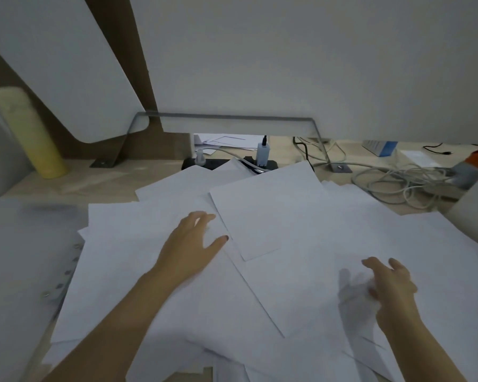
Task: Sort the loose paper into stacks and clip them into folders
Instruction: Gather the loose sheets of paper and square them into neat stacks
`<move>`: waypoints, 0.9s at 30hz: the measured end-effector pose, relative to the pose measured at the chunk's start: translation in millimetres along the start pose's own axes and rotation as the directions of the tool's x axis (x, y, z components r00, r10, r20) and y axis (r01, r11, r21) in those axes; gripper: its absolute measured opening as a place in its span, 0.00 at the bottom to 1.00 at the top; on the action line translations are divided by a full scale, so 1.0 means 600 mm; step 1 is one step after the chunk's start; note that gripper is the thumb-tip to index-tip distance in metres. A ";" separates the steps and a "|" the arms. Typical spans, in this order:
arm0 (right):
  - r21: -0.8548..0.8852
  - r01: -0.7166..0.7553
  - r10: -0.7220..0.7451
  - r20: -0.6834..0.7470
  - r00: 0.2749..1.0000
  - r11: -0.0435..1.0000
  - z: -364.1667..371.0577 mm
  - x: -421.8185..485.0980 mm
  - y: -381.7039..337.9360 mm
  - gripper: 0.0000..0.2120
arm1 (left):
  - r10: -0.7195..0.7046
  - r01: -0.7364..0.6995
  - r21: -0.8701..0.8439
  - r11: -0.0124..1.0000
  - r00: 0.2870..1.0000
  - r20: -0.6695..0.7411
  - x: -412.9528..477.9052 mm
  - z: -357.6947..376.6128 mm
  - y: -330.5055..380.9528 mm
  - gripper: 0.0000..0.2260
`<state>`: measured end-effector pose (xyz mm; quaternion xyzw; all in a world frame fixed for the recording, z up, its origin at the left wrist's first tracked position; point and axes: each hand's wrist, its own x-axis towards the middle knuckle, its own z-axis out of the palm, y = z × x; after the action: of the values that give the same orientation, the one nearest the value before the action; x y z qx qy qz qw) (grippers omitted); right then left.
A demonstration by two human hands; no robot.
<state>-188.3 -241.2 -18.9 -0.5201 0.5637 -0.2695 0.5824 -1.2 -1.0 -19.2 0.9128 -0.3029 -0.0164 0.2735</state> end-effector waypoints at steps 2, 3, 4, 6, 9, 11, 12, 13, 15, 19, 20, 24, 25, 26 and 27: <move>-0.011 0.051 -0.051 -0.016 0.999 0.999 -0.007 0.012 0.010 0.30 | 0.056 -0.057 0.015 0.998 0.997 0.044 0.045 0.014 0.018 0.26; 0.000 0.056 -0.056 0.017 0.998 0.998 -0.012 0.016 0.014 0.30 | 0.065 -0.066 0.011 0.998 0.996 0.066 0.066 0.021 0.024 0.26; 0.039 0.060 -0.062 0.058 0.996 0.997 -0.014 0.018 0.016 0.29 | 0.074 -0.074 0.007 0.997 0.993 0.087 0.093 0.030 0.028 0.27; 0.148 0.037 -0.055 0.119 0.991 0.988 -0.025 0.019 0.019 0.27 | 0.081 -0.085 0.031 0.996 0.991 0.110 0.141 0.042 0.032 0.27; 0.299 -0.027 -0.026 0.172 0.985 0.954 -0.027 0.022 0.019 0.15 | 0.030 -0.044 0.090 0.995 0.989 0.147 0.209 0.052 0.032 0.29; 0.373 -0.037 -0.029 0.169 0.985 0.927 -0.017 0.026 0.019 0.06 | -0.032 0.009 0.116 0.993 0.980 0.197 0.235 0.058 0.029 0.33; 0.395 -0.039 -0.033 0.174 0.984 0.918 -0.009 0.031 0.021 0.06 | -0.060 0.034 0.117 0.993 0.972 0.227 0.242 0.062 0.027 0.36; 0.388 -0.036 -0.032 0.168 0.985 0.921 0.001 0.031 0.019 0.06 | -0.080 0.053 0.114 0.992 0.965 0.250 0.246 0.067 0.024 0.38; 0.387 -0.025 -0.042 0.164 0.986 0.922 0.021 0.036 0.013 0.06 | -0.096 0.072 0.099 0.993 0.959 0.267 0.249 0.078 0.017 0.41; 0.352 -0.088 -0.004 0.253 0.967 0.932 0.057 0.042 0.003 0.06 | -0.130 0.118 0.059 0.991 0.951 0.282 0.254 0.089 -0.001 0.49; 0.342 -0.114 0.019 0.270 0.963 0.933 0.064 0.041 0.002 0.11 | -0.134 0.121 0.060 0.991 0.948 0.289 0.255 0.090 -0.005 0.50; 0.317 -0.182 0.041 0.403 0.914 0.931 0.105 0.032 -0.015 0.16 | -0.102 0.089 0.058 0.994 0.959 0.264 0.257 0.085 -0.005 0.48; 0.295 -0.177 0.042 0.411 0.910 0.939 0.115 0.031 -0.019 0.16 | -0.087 0.071 0.069 0.995 0.963 0.255 0.254 0.084 -0.002 0.47; 0.271 -0.166 0.044 0.406 0.913 0.948 0.126 0.033 -0.023 0.17 | -0.070 0.052 0.080 0.995 0.967 0.245 0.250 0.085 -0.001 0.46; 0.251 -0.152 0.040 0.401 0.915 0.956 0.135 0.038 -0.026 0.17 | -0.051 0.032 0.083 0.996 0.970 0.238 0.243 0.086 0.000 0.44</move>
<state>-103.2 -242.2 -27.6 -0.4483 0.4178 -0.2069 0.7627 107.7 -108.6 -43.3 0.9203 -0.3149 -0.1205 0.1986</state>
